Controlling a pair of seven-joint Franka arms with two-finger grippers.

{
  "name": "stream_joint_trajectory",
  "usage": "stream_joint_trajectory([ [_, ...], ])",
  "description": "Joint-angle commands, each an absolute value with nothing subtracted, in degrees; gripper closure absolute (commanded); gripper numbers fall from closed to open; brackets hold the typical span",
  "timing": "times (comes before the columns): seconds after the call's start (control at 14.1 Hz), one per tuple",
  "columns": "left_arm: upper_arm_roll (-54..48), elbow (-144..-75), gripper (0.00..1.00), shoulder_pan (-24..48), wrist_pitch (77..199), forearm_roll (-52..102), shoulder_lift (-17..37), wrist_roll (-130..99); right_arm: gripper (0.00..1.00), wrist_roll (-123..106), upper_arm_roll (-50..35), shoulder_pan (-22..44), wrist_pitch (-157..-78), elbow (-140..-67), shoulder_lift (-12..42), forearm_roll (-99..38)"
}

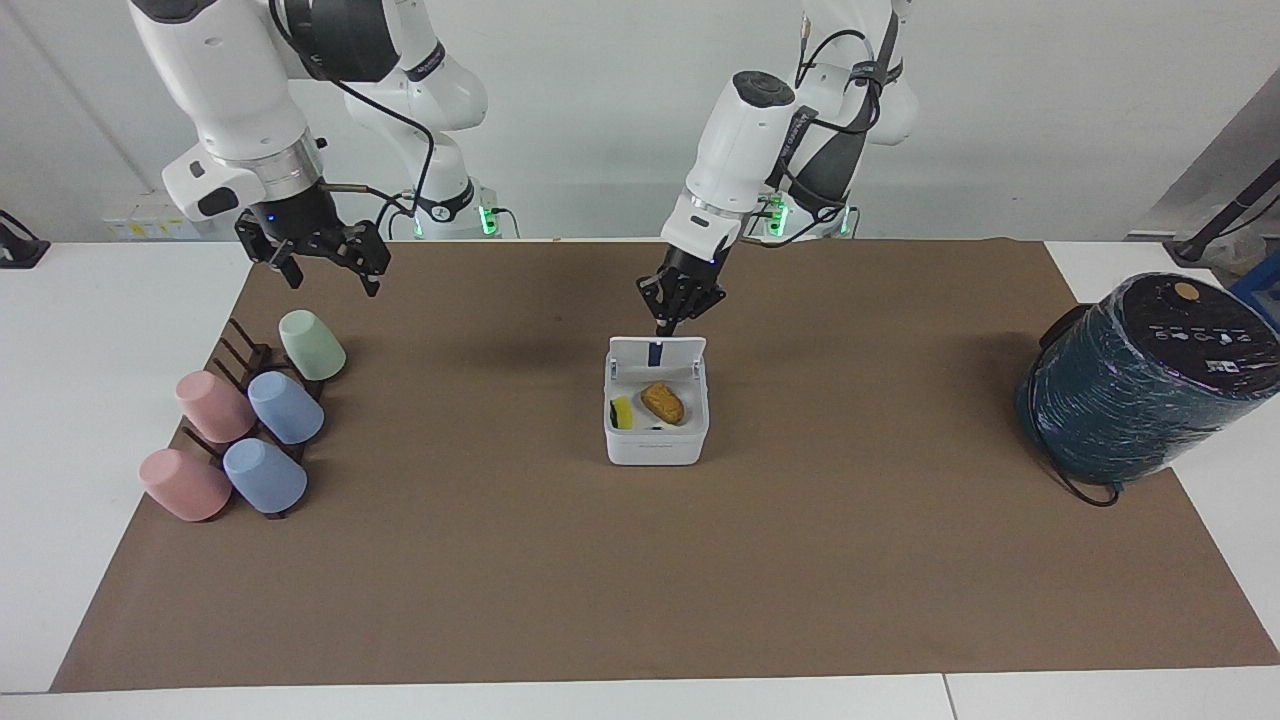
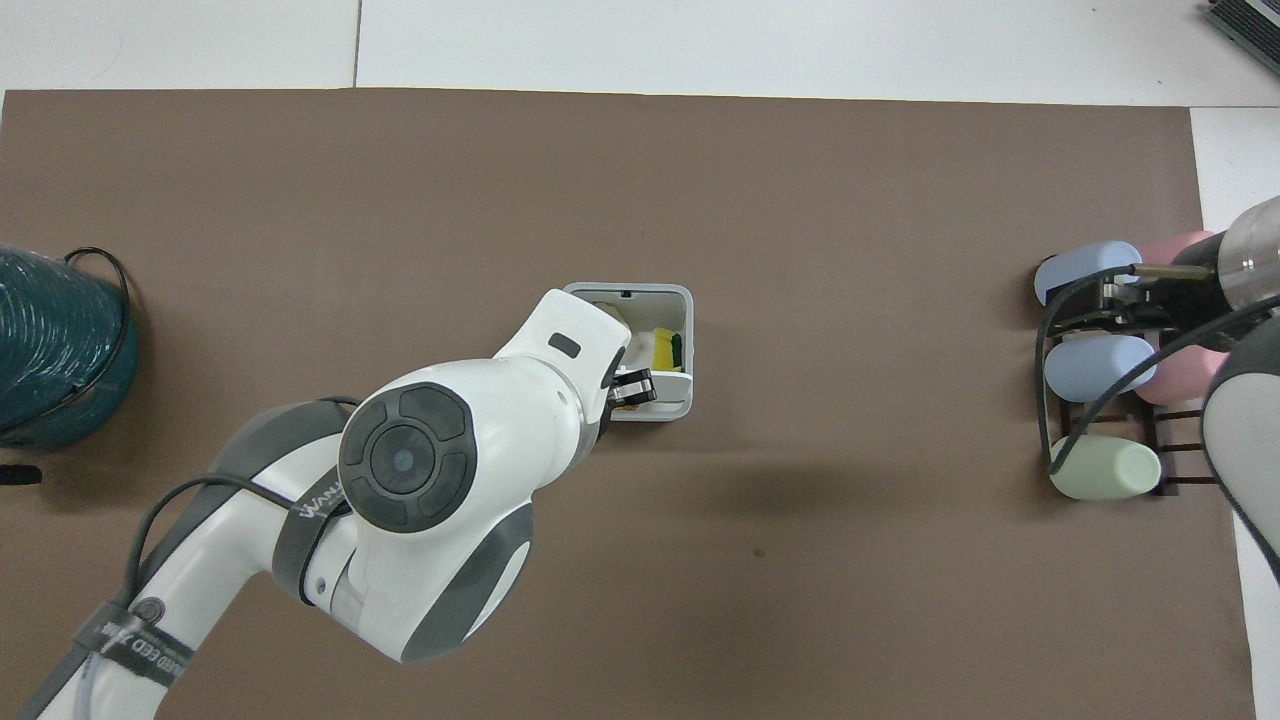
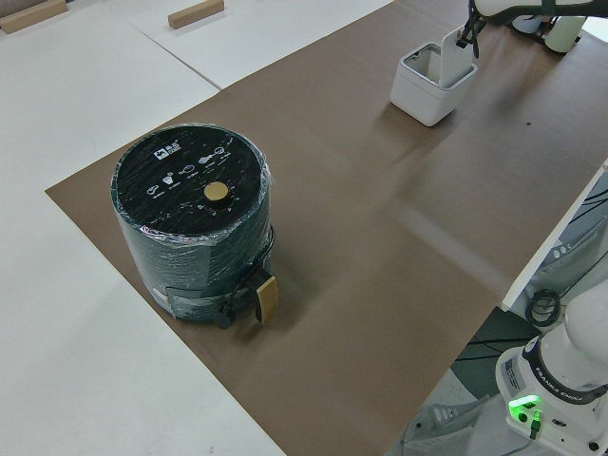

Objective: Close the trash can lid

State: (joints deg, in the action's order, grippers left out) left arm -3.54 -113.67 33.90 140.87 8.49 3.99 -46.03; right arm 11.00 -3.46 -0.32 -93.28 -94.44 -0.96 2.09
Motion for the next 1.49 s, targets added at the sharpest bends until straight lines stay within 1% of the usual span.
stream_joint_trajectory([
  [0.0, -3.5, -112.8, 1.0, 32.5, 143.9, 9.8, 4.9, -46.3, 0.0, 9.5, -3.8, -0.8, -92.6, -94.4, -1.0, 1.9],
  [0.14, -3.4, -111.9, 1.0, 31.1, 144.5, 9.7, 6.4, -46.2, 0.0, 9.5, -3.8, -0.8, -92.6, -94.4, -1.0, 1.9],
  [0.71, -3.4, -111.7, 1.0, 31.0, 149.3, 9.7, 9.3, -46.1, 0.0, 9.5, -3.8, -0.8, -92.6, -94.4, -1.0, 1.9],
  [0.92, -3.4, -110.0, 1.0, 31.4, 152.0, 9.7, 13.3, -46.2, 0.0, 9.5, -3.8, -0.8, -92.6, -94.4, -1.0, 1.9],
  [1.42, -3.4, -109.1, 1.0, 31.1, 153.4, 9.5, 16.2, -45.7, 0.0, 9.5, -3.8, -0.8, -92.6, -94.4, -1.0, 1.9],
])
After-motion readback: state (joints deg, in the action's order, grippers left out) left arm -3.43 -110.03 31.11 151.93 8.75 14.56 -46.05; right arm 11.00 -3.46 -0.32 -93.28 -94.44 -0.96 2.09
